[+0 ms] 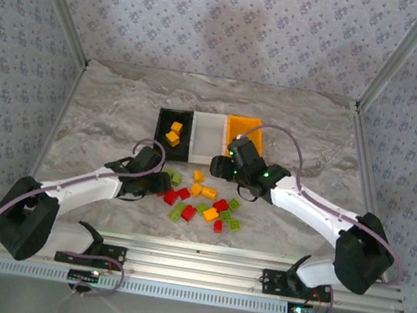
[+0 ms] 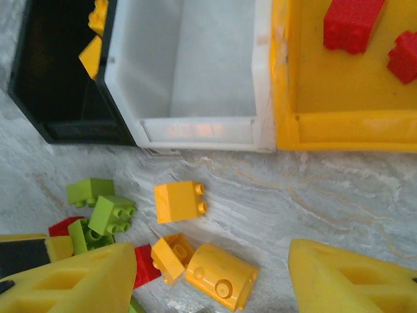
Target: Sort the legos into containers by color
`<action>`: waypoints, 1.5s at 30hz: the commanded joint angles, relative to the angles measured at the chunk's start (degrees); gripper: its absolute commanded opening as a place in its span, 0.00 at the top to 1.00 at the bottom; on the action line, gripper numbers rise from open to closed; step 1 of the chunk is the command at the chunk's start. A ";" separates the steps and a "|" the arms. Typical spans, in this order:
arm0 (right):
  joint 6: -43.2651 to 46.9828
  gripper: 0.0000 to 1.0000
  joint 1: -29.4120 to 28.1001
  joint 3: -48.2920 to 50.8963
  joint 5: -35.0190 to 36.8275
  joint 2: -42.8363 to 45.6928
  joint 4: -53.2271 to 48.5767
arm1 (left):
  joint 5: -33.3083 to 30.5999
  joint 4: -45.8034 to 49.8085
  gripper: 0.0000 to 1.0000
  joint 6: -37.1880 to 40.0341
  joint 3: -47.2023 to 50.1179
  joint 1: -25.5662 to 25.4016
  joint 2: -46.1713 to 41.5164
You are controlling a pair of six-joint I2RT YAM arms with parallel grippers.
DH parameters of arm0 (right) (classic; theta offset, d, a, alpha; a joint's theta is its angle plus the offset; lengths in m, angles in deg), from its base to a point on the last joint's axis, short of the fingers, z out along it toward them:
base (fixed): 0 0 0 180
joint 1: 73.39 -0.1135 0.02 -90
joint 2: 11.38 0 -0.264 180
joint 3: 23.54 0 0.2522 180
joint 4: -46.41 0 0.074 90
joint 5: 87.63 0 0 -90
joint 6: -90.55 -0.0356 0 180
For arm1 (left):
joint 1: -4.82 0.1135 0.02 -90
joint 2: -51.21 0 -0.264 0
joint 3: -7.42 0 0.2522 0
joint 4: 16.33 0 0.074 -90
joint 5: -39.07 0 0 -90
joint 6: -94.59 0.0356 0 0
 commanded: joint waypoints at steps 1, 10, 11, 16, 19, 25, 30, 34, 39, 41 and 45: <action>-0.81 0.35 0.69 1.29 1.68 2.61 0.46 | -3.45 4.95 0.35 -0.39 1.30 -0.06 -2.04; -1.49 0.35 1.84 2.81 1.31 4.30 1.13 | -3.79 8.79 0.35 0.63 4.10 1.77 -5.27; -1.52 0.35 2.01 3.09 1.33 4.62 1.27 | -3.68 9.73 0.36 1.08 4.01 2.34 -5.55; -1.74 0.35 2.22 4.14 1.39 6.16 1.20 | -4.54 15.31 0.37 3.31 3.80 5.24 -9.99; -2.08 0.35 2.37 4.66 1.34 7.00 1.41 | -3.89 16.90 0.38 4.15 2.62 5.75 -13.64; -2.18 0.35 2.49 4.85 1.21 7.41 1.57 | 0.60 10.78 0.21 3.97 0.81 3.78 -12.20; -2.48 0.35 2.81 5.60 1.48 8.14 0.97 | -0.11 6.15 0.18 4.96 -2.19 0.45 0.03; -2.71 0.35 3.06 6.35 1.66 9.61 0.82 | -2.55 4.81 0.23 5.81 -3.50 0.33 6.13; -3.14 0.35 3.08 7.48 1.93 11.05 0.70 | -3.52 4.77 0.41 6.61 -3.03 0.32 8.22; -3.27 0.35 3.09 7.89 1.96 11.36 0.78 | -3.11 4.59 0.49 6.77 -2.35 0.32 7.77; -3.63 0.35 3.31 8.19 2.34 11.62 0.73 | -2.45 6.12 0.65 6.55 -2.34 0.08 5.61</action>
